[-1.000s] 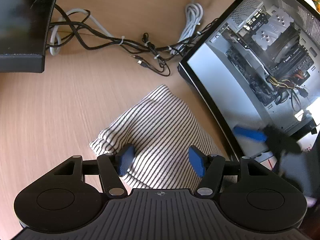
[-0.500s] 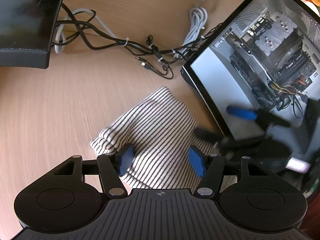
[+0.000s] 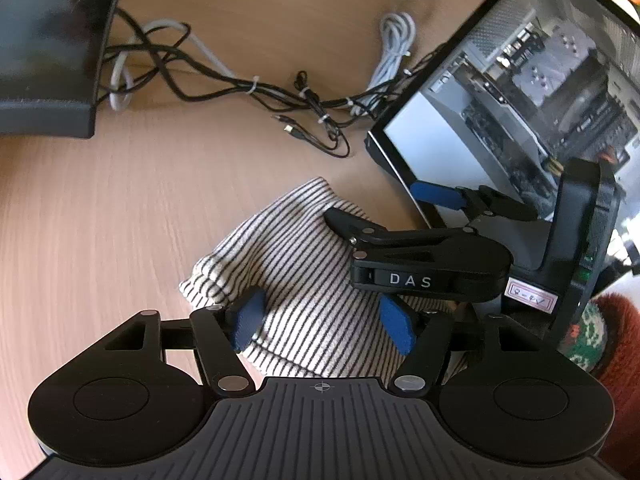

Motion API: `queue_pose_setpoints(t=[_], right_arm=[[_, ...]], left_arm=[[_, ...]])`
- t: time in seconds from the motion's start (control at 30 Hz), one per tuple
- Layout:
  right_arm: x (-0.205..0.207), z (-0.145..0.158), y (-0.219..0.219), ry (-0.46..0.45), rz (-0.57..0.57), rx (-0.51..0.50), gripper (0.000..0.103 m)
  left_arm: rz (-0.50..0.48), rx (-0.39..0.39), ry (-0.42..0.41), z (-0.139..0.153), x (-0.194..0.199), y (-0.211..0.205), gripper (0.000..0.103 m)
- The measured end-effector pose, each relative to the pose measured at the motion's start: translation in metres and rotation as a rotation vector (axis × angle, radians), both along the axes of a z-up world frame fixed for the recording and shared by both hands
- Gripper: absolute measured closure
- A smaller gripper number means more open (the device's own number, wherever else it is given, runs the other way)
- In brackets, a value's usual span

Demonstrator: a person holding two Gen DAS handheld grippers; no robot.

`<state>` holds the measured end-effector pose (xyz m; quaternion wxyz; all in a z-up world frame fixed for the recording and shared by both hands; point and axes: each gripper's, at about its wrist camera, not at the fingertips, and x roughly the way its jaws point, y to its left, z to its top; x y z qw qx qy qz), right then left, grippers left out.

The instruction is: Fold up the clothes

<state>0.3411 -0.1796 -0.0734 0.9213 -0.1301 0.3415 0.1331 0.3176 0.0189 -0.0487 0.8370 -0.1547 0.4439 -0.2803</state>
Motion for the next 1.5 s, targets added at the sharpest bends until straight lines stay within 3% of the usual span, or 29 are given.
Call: queue_pose_setpoints(t=[0.13, 0.27, 0.47, 0.6, 0.7, 0.9, 1.03, 1.17, 1.3, 1.4, 1.5], right_arm=[[-0.005, 0.008, -0.007, 0.015, -0.037, 0.046, 0.000], [-0.030, 0.019, -0.010, -0.041, -0.089, -0.002, 0.000], [-0.056, -0.008, -0.005, -0.036, -0.233, -0.107, 0.000], [-0.052, 0.002, 0.019, -0.033, -0.216, -0.237, 0.000], [-0.053, 0.004, 0.016, -0.036, -0.160, -0.262, 0.000], [-0.049, -0.001, -0.018, -0.001, -0.130, -0.072, 0.000], [-0.061, 0.020, -0.023, -0.094, 0.007, -0.014, 0.000], [-0.053, 0.040, -0.015, -0.130, 0.131, 0.042, 0.000], [-0.023, 0.011, 0.001, -0.068, 0.158, -0.082, 0.000], [-0.010, 0.003, -0.007, -0.009, 0.149, 0.016, 0.000], [-0.008, 0.002, -0.007, -0.015, 0.162, 0.017, 0.000]], left_arm=[[-0.020, 0.017, -0.011, 0.001, -0.002, -0.002, 0.029], [-0.040, 0.001, -0.011, 0.000, -0.001, 0.003, 0.029], [-0.072, -0.032, -0.001, 0.002, 0.004, 0.008, 0.029], [-0.043, -0.040, 0.004, 0.013, -0.003, 0.014, 0.029], [0.010, -0.073, -0.005, 0.023, -0.015, 0.019, 0.028], [0.136, -0.107, -0.007, 0.017, -0.046, 0.019, 0.046], [0.206, -0.099, 0.062, -0.003, -0.051, 0.003, 0.057], [0.260, -0.048, 0.054, -0.011, -0.051, -0.018, 0.055], [0.296, -0.004, 0.039, -0.007, -0.061, -0.021, 0.053], [0.329, 0.017, 0.030, -0.001, -0.074, -0.013, 0.054], [0.348, -0.010, -0.003, 0.013, -0.080, -0.004, 0.055]])
